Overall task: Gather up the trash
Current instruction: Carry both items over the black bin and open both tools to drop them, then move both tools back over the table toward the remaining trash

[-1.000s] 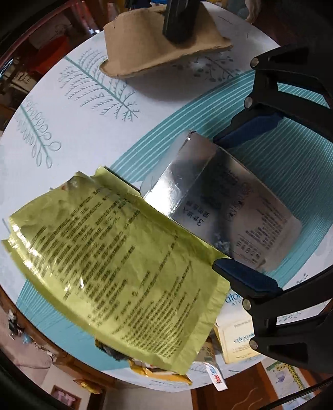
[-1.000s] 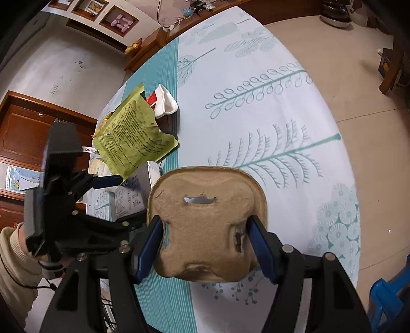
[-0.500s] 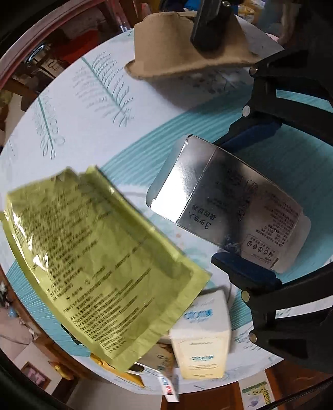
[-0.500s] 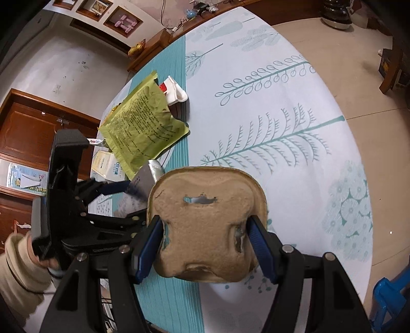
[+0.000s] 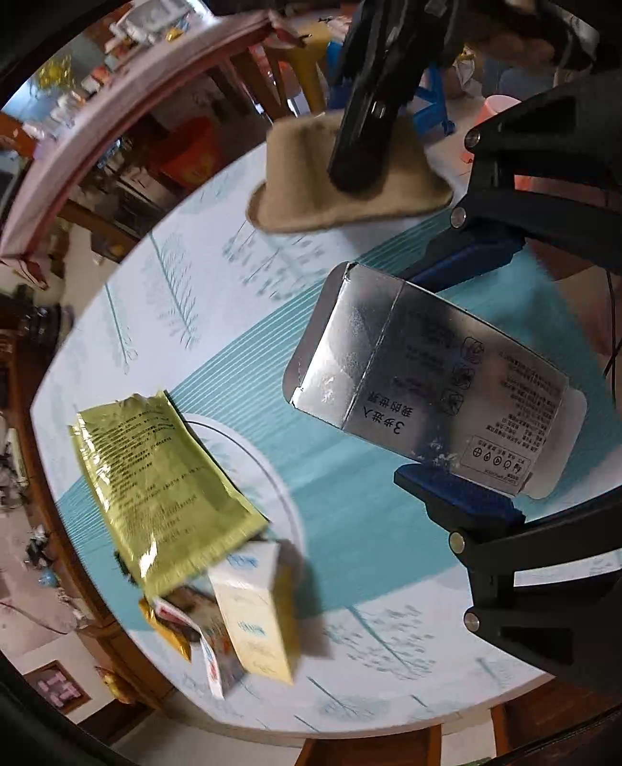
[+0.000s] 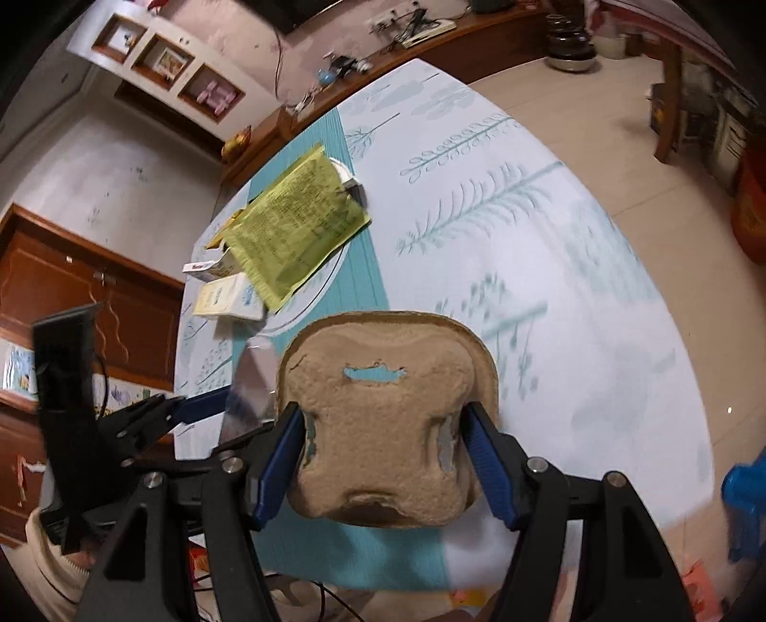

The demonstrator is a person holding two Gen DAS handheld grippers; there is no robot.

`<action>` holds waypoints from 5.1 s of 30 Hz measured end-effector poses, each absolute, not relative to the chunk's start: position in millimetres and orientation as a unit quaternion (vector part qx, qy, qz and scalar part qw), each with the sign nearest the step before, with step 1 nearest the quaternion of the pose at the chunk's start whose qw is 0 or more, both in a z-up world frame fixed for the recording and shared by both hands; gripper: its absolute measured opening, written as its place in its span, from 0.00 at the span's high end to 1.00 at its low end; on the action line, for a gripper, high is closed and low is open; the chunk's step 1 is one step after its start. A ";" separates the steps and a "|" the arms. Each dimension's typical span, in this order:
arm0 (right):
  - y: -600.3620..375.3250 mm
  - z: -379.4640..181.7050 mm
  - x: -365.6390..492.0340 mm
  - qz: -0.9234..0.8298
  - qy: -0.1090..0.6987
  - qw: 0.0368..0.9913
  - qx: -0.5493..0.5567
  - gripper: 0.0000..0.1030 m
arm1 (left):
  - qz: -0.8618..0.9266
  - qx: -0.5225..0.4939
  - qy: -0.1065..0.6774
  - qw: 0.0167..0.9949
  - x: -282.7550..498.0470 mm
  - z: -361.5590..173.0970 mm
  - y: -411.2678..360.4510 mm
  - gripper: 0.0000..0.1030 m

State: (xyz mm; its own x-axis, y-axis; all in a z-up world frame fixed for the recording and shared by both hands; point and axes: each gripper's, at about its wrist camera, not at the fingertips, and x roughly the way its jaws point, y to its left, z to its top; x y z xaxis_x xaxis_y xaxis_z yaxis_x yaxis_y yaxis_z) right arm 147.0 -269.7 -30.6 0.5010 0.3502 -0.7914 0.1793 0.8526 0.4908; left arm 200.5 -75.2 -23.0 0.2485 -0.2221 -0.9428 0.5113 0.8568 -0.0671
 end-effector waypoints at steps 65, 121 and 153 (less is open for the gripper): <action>-218.2 -302.4 -74.3 -0.014 0.653 0.704 0.279 0.35 | -0.118 -0.016 0.703 0.701 -7.6 -312.2 -25.3 0.30; -162.7 -177.1 -46.8 0.036 0.612 0.764 0.199 0.25 | -0.047 -0.044 0.626 0.778 -31.0 -158.0 57.0 0.20; -174.1 59.1 -69.5 0.137 0.419 0.892 0.100 0.25 | -0.024 -0.083 0.502 0.860 -48.8 78.1 76.0 0.20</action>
